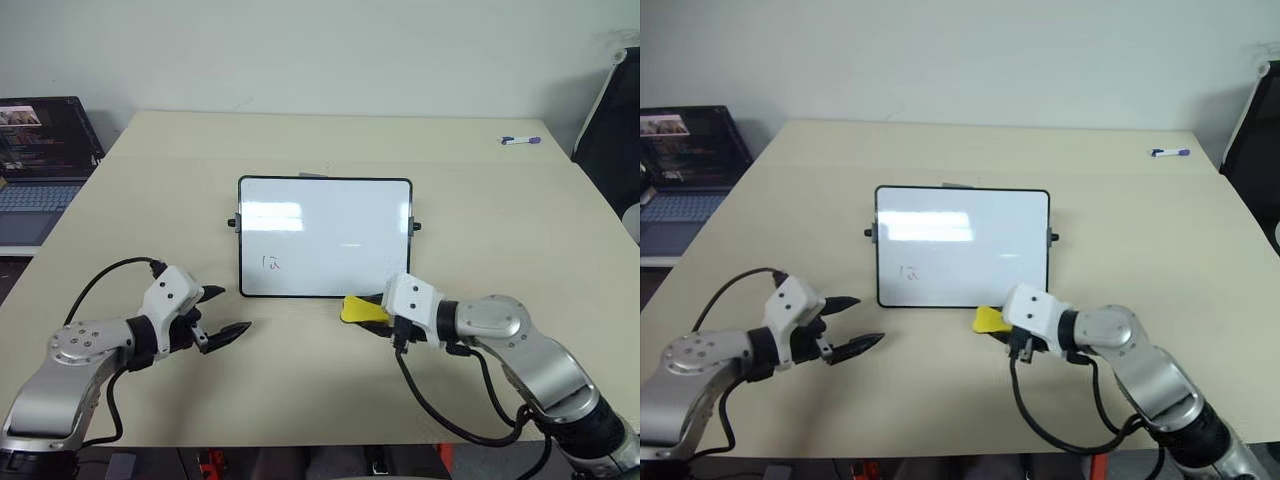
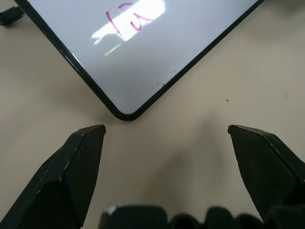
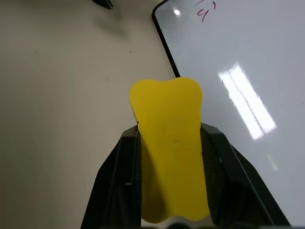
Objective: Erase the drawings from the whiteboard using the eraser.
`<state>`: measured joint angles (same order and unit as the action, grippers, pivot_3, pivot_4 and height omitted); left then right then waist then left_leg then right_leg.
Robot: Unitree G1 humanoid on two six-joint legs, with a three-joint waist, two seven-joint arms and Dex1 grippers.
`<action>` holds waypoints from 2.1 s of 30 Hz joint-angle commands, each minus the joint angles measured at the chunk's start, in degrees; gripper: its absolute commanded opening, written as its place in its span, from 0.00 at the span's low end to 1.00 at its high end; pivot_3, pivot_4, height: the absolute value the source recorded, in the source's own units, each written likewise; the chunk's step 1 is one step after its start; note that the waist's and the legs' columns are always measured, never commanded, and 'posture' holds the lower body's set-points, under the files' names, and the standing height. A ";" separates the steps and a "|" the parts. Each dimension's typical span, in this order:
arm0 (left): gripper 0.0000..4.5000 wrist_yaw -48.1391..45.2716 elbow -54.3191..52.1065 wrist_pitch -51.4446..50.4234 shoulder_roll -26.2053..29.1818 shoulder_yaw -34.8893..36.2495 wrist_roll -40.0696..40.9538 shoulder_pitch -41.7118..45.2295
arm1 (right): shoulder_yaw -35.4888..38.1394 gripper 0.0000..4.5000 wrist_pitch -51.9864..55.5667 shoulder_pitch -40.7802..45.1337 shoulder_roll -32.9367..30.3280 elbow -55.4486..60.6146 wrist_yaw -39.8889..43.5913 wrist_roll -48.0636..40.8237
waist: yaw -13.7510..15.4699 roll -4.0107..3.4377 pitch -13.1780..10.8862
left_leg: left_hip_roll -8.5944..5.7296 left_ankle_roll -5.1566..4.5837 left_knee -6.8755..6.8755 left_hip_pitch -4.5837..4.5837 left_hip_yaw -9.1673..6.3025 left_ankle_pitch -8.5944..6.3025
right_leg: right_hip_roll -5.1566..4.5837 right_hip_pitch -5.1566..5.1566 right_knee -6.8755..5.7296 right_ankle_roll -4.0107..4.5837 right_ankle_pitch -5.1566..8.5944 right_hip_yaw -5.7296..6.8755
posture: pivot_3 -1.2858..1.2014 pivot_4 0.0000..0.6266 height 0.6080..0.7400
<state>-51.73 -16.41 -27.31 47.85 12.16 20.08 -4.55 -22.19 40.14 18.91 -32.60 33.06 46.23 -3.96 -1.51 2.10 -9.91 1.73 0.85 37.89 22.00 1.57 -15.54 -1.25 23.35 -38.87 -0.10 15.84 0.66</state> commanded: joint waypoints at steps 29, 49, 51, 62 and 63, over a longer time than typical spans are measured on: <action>1.00 -1.22 -3.05 0.10 1.18 0.30 -0.45 -1.46 | -14.20 0.29 -34.99 34.96 23.07 -52.85 -18.96 29.63 | -0.29 0.02 -0.02 | 0.02 0.01 -0.02 0.09 0.00 0.00 | 0.00 0.19 -0.12 0.21 -0.11 0.00 | 0.52 0.24 1.00; 1.00 -1.26 -3.12 -0.24 1.25 0.43 -0.49 -1.01 | -18.58 0.29 -42.06 35.94 27.20 -59.17 -14.91 37.20 | -0.29 0.03 -0.01 | 0.05 0.04 -0.04 0.00 -0.02 0.01 | 0.01 0.12 -0.12 0.30 -0.16 0.02 | 0.52 0.24 1.00; 1.00 -1.20 -3.37 -0.36 1.28 0.54 -0.48 -1.10 | -20.50 0.29 -42.23 33.99 25.81 -57.45 -9.37 37.06 | -0.28 0.03 0.00 | 0.05 0.05 -0.04 0.09 -0.01 0.00 | 0.01 0.18 -0.09 0.29 -0.15 0.02 | 0.52 0.24 1.00; 1.00 -0.91 -3.91 -0.96 1.34 0.55 -0.55 -0.91 | -16.87 0.29 -41.94 36.93 26.46 -60.86 -17.24 39.85 | -0.05 0.03 0.00 | 0.05 0.04 0.02 -0.12 -0.06 0.13 | 0.00 0.06 -0.20 0.41 -0.21 0.07 | 0.52 0.24 1.00; 1.00 -0.87 -3.96 -0.99 1.33 0.54 -0.56 -0.89 | -17.17 0.29 -42.29 36.57 26.18 -60.80 -16.50 39.96 | -0.04 0.07 0.02 | 0.04 0.04 0.02 -0.12 -0.06 0.13 | 0.00 0.05 -0.18 0.41 -0.21 0.07 | 0.52 0.24 1.00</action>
<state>-52.91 -18.47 -28.40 48.24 11.73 19.19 -6.07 -39.38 -2.00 55.89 -6.19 -27.46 29.26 35.47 -1.55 2.17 -9.90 1.77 0.90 37.91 21.88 1.52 -15.42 -1.26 23.37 -39.03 0.31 15.63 0.73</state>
